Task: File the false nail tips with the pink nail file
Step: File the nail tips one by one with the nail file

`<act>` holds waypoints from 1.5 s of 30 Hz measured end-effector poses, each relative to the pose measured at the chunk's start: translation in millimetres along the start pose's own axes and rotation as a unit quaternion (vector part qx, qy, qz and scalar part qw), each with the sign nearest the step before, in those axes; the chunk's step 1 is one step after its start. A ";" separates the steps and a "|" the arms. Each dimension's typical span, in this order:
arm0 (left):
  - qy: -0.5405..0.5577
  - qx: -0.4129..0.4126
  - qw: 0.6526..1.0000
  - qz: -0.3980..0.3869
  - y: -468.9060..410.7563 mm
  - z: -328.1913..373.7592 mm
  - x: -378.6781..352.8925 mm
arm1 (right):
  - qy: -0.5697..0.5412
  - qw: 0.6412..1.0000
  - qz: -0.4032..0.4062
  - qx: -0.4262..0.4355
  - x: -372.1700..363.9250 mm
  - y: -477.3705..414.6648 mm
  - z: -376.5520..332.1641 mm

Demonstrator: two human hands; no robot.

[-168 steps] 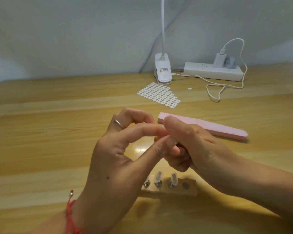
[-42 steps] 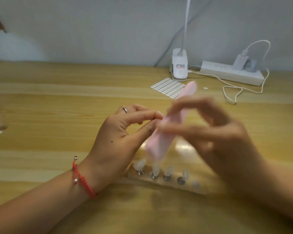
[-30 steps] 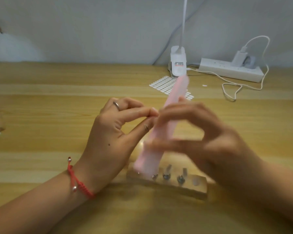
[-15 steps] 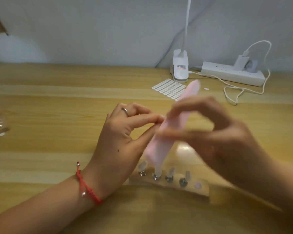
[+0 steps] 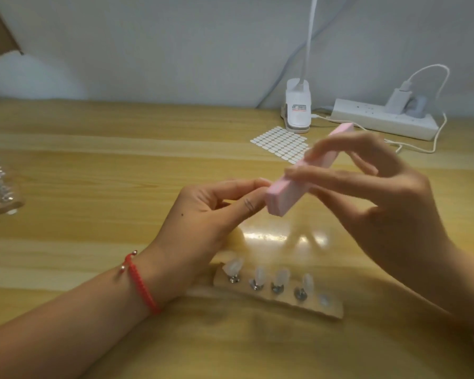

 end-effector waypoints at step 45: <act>-0.092 -0.043 0.994 -0.030 4.1 10.6 -3.8 | 0.176 0.961 -0.159 -0.143 1.8 12.6 59.5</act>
Point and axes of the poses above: each hand's wrist, its own y-axis away from the middle knuckle, its own x-axis out of the back of the hand, z = x × y, the point moved 3 cm from there along -y, towards the middle knuckle, and after that the axes turned 1 degree about -x, right-handed, at the moved point
